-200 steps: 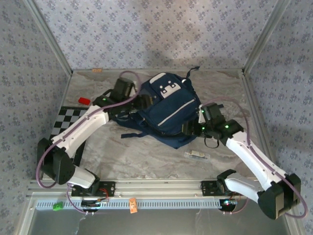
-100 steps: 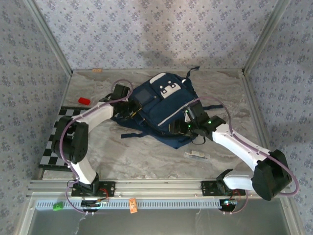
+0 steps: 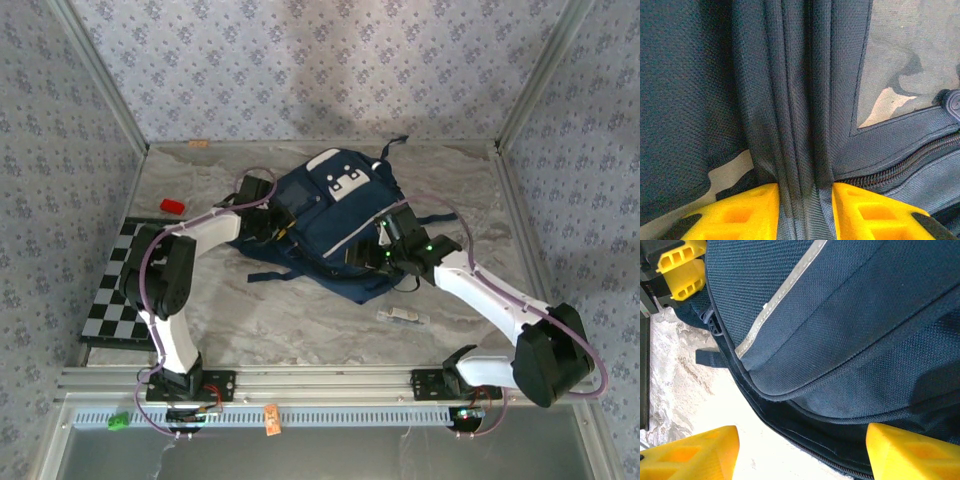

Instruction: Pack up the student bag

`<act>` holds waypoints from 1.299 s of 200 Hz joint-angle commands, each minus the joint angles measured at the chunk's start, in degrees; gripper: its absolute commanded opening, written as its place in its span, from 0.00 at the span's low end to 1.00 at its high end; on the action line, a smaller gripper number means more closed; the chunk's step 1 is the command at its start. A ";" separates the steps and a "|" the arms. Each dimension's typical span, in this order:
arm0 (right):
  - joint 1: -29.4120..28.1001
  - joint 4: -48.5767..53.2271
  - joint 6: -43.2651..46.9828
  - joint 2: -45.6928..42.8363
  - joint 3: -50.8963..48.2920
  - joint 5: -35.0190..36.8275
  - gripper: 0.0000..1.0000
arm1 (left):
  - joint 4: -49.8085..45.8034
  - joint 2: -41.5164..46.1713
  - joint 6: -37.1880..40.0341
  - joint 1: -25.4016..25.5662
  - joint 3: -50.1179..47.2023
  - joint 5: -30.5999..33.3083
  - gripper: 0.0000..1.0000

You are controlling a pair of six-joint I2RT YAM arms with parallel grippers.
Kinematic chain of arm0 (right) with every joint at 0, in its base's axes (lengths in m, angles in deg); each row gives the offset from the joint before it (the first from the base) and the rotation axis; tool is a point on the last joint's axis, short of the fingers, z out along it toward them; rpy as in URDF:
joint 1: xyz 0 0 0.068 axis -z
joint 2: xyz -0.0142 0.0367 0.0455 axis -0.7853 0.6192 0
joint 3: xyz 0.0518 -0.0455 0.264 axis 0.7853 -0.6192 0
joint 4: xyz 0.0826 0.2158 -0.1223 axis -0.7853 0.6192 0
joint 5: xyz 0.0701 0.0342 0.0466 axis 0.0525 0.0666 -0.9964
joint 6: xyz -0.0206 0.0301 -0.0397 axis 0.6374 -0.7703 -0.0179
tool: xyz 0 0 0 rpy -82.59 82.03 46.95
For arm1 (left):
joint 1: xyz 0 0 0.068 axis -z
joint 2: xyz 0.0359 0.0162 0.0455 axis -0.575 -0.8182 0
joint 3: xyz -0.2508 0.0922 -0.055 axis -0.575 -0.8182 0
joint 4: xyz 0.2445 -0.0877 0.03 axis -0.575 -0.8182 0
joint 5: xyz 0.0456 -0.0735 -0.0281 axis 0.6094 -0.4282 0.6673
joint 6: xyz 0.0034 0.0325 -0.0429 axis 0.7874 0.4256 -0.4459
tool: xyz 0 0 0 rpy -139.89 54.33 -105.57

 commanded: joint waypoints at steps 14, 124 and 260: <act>0.92 0.13 -0.83 -0.74 -1.05 -0.59 0.69 | 4.27 0.07 -3.18 1.08 -2.66 -1.53 0.31; 2.17 -1.01 -1.67 -1.39 -2.27 -0.82 0.69 | 5.36 -0.87 -6.84 2.82 -4.42 1.57 0.31; 3.53 1.82 0.67 2.21 1.45 1.31 0.69 | 6.92 4.57 -12.58 4.59 -0.99 0.64 0.00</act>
